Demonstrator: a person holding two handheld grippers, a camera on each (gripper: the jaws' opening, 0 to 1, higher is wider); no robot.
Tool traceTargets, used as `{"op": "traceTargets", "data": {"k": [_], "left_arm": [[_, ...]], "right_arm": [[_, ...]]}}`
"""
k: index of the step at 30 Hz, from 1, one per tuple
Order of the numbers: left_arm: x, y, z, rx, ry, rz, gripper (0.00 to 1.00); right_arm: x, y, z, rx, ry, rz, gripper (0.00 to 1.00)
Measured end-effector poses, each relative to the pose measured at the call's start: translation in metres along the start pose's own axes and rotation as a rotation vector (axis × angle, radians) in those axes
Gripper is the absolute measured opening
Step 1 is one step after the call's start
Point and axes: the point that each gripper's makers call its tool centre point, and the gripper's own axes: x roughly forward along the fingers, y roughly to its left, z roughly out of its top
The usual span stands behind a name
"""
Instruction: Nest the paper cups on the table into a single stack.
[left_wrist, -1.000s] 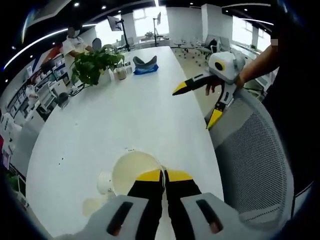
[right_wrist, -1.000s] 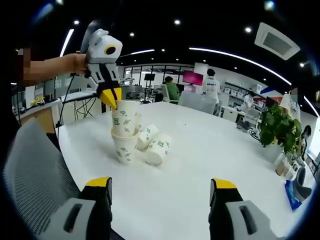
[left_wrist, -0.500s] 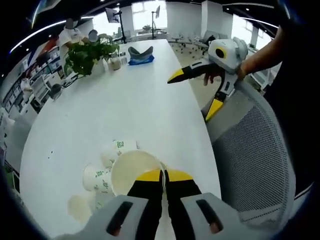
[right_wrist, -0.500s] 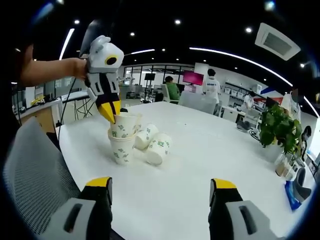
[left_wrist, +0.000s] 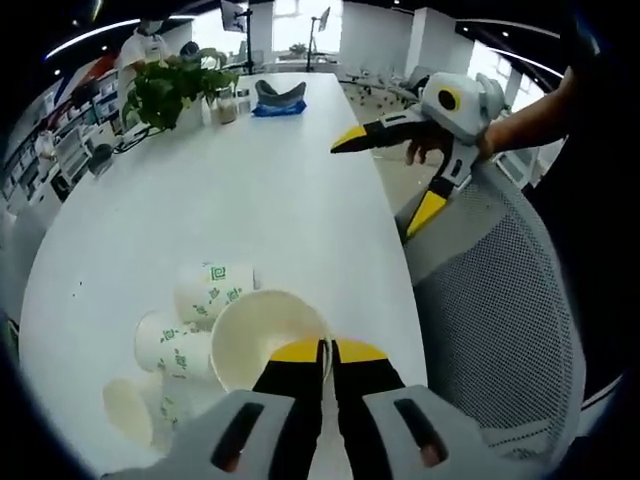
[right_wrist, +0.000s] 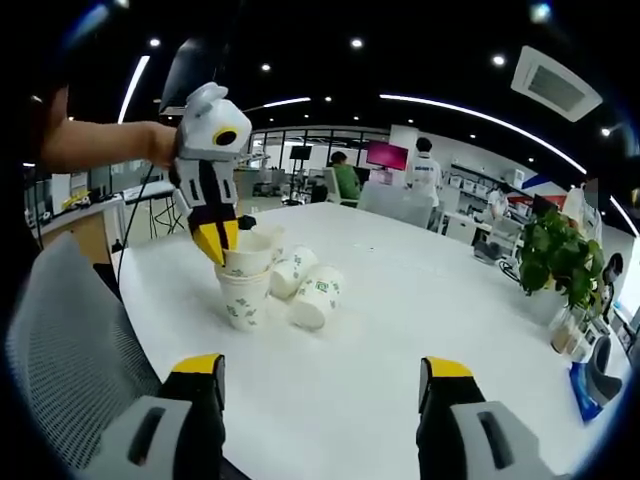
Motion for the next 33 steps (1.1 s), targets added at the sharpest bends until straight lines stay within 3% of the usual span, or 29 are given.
{"op": "traceTargets", "data": {"k": [17,33], "left_arm": [[0.0034,-0.0069,-0.0023,-0.016,0.001,-0.061,0.01],[-0.0002,-0.009,-0.0024,-0.018,0.001,-0.076,0.02]], "right_arm": [[-0.0002,-0.0017,-0.0015,0.003,0.005,-0.009,0.79],[-0.0001,-0.0013,-0.0025,-0.001,0.013,-0.007,0.79]]}}
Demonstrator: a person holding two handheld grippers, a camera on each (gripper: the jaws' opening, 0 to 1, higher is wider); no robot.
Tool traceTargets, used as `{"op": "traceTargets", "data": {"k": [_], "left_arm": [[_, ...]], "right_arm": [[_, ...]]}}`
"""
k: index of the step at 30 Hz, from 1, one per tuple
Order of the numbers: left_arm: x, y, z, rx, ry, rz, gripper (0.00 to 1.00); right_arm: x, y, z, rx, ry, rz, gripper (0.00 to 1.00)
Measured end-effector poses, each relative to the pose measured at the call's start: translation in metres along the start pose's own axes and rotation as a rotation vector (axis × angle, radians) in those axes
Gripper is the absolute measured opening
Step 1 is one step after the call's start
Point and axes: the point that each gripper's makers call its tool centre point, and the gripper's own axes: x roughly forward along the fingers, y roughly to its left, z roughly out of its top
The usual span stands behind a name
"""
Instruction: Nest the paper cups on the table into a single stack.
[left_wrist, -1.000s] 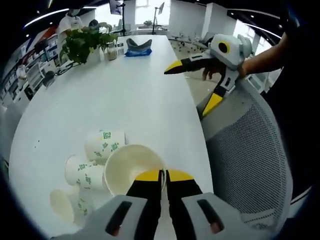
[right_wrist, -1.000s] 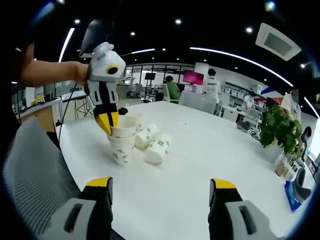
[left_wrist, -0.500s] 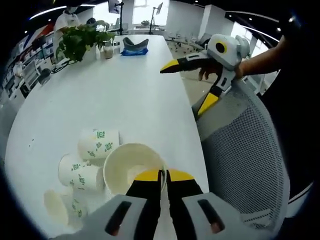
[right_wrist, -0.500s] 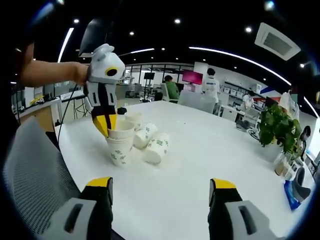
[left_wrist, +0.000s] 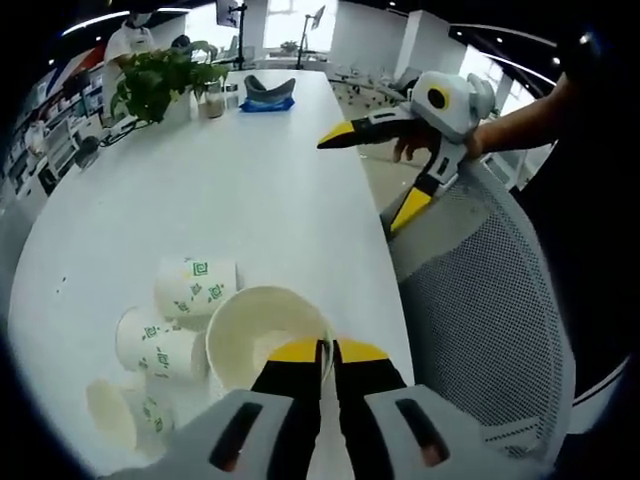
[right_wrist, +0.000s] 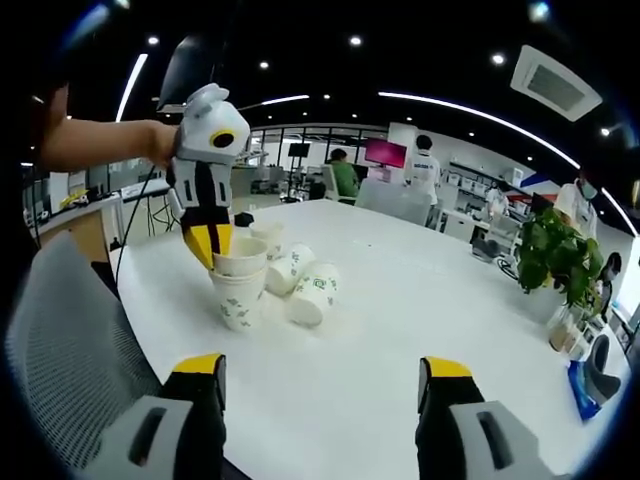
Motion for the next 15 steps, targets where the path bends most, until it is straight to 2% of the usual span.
{"op": "traceTargets", "data": {"k": [7,15], "left_arm": [[0.0026,-0.0045,-0.0044,0.009,0.024,-0.03,0.02],[0.006,-0.0042,-0.0091,0.002,0.031,-0.037,0.02]], "right_arm": [[0.0002,-0.0007,-0.0002,0.001,0.001,-0.004,0.79],[0.0001,-0.0009,-0.0003,0.001,0.001,-0.006,0.79]]}}
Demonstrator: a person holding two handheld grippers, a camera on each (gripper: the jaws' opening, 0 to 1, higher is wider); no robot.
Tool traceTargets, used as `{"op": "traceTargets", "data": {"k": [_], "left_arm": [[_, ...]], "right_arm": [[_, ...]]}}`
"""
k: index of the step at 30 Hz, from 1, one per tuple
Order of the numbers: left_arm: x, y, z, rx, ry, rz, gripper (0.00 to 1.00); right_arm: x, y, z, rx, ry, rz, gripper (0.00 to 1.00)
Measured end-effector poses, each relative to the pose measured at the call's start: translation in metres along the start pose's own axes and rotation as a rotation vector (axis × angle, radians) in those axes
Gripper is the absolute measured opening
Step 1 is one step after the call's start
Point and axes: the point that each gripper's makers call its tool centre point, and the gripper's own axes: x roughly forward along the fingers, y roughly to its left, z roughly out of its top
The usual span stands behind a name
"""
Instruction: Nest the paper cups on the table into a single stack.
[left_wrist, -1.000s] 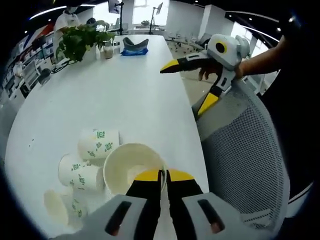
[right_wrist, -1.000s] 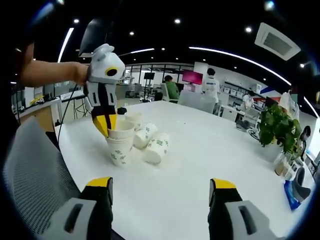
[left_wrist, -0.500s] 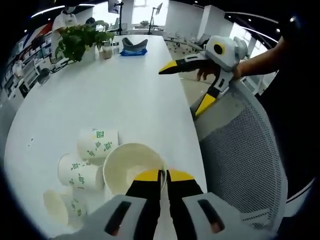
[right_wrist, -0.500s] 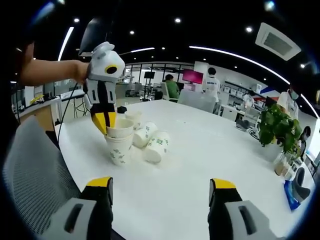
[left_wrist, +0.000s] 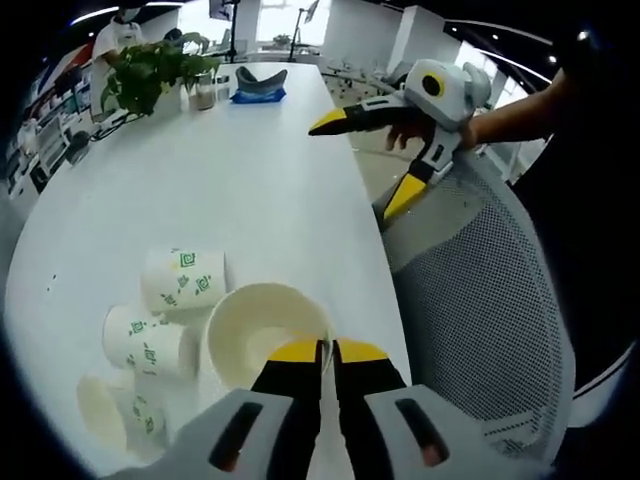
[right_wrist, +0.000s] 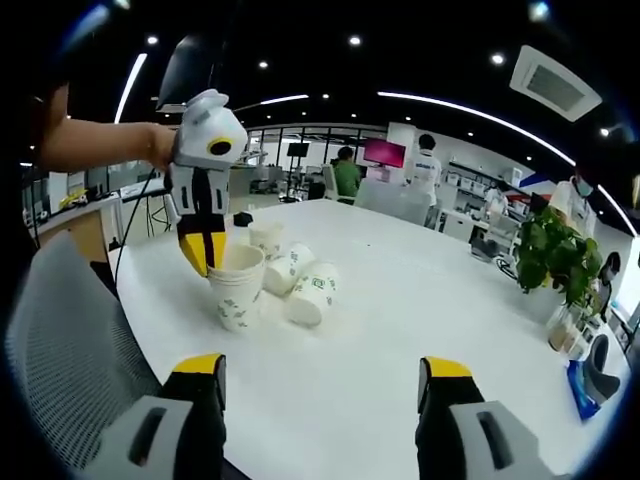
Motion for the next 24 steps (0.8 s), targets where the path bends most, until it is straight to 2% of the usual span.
{"op": "traceTargets", "data": {"k": [24], "left_arm": [[0.0111,0.0032,-0.0041,-0.032,-0.002,-0.015,0.03]], "right_arm": [[0.0002,-0.0017,0.0006,0.002,-0.002,-0.007,0.79]]}}
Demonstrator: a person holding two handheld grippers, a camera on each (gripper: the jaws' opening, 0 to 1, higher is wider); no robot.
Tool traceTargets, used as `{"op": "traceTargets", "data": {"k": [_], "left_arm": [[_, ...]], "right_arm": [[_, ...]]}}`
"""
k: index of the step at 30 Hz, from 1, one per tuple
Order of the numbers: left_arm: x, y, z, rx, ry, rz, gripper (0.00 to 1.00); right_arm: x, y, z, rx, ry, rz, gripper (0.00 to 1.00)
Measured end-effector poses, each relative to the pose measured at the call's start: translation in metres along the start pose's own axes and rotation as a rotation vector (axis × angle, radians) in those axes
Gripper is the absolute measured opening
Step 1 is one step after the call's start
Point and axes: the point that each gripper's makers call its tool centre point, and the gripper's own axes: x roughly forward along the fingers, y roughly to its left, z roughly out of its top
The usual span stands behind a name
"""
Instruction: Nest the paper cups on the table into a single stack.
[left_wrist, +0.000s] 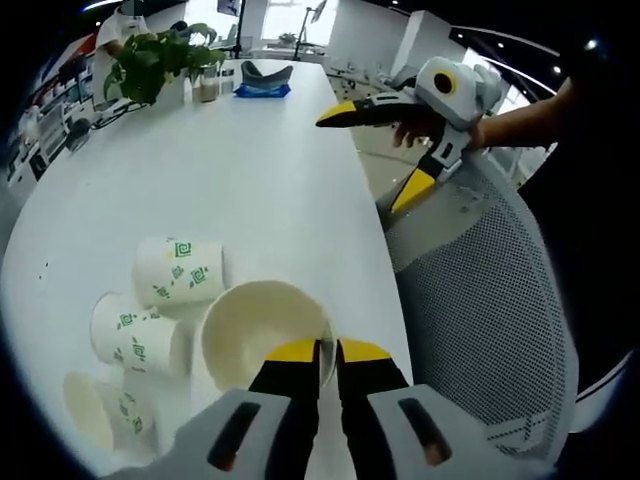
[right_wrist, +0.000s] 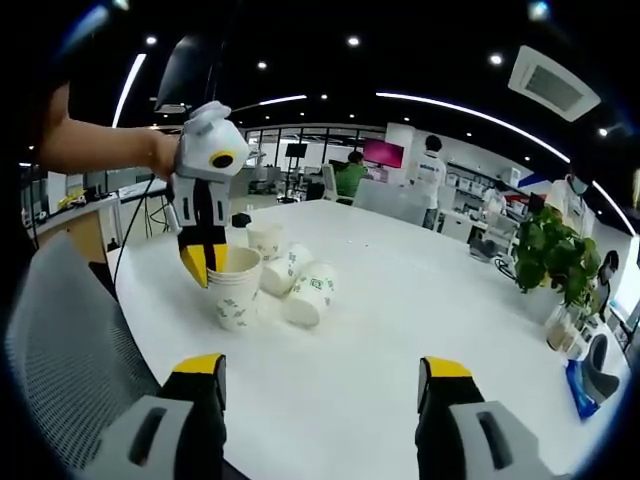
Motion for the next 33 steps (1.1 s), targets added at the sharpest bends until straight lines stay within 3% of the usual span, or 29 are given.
{"op": "traceTargets", "data": {"k": [10,14,21,33], "left_arm": [[-0.004,-0.001,0.0,0.011,0.005,0.018,0.04],[-0.011,-0.001,0.009,0.005,-0.045,0.016,0.06],[-0.027,0.006,0.01,0.013,-0.058,0.045,0.07],[-0.058,0.021,0.013,-0.02,-0.132,0.108,0.12]], "right_arm": [[0.0,0.002,0.0,0.0,-0.001,0.011,0.79],[0.001,0.003,0.001,0.0,-0.004,0.015,0.79],[0.0,0.004,0.002,0.006,-0.013,0.018,0.8],[0.0,0.005,0.003,0.019,-0.025,0.034,0.82]]}}
